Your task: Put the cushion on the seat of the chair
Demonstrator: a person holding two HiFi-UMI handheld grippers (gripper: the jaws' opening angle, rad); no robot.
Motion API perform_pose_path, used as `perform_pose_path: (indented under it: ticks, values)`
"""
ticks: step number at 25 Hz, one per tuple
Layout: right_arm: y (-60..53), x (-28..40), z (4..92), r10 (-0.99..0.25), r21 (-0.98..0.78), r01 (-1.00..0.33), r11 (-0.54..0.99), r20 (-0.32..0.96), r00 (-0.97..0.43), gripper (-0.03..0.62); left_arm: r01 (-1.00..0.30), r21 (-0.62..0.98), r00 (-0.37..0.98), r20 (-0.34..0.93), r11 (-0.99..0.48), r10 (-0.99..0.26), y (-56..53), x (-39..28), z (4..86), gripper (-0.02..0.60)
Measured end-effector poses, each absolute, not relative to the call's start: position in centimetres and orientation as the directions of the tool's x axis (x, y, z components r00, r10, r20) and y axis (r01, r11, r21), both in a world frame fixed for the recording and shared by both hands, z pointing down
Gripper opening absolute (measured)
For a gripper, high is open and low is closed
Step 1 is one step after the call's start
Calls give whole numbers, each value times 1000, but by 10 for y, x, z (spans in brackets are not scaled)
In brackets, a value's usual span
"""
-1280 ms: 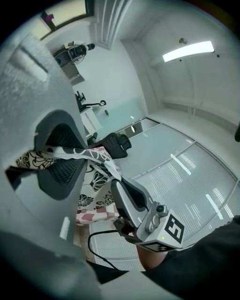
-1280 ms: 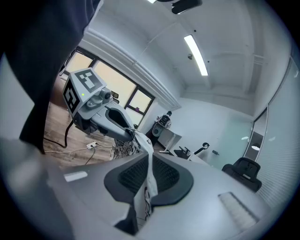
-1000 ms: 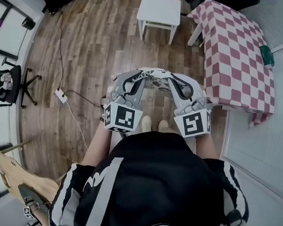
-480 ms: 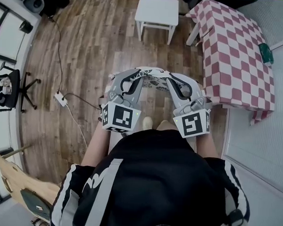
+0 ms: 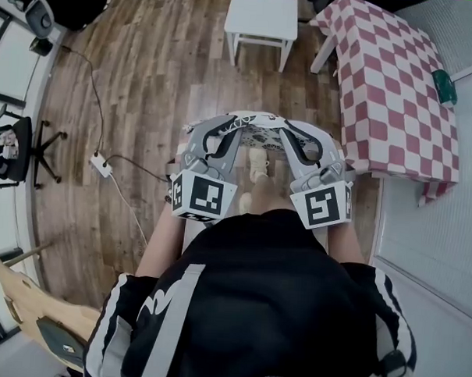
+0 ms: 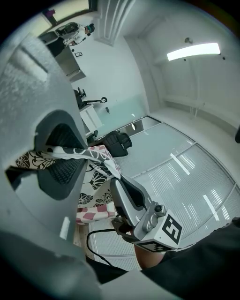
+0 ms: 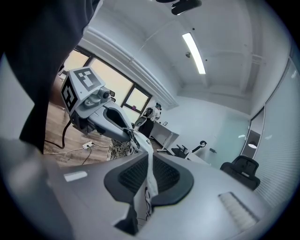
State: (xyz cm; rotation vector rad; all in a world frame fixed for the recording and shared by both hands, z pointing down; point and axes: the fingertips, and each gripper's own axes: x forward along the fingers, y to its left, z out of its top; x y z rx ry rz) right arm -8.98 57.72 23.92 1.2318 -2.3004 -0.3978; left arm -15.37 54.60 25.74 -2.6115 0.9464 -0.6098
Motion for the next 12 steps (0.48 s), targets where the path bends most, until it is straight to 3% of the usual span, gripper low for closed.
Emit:
perform_pose_path:
  ticks: [12]
  values:
    - [541, -92, 243, -824, 455, -688, 565, 280, -492, 26, -548, -413, 673, 299, -727, -677, 513, -157, 261, 34]
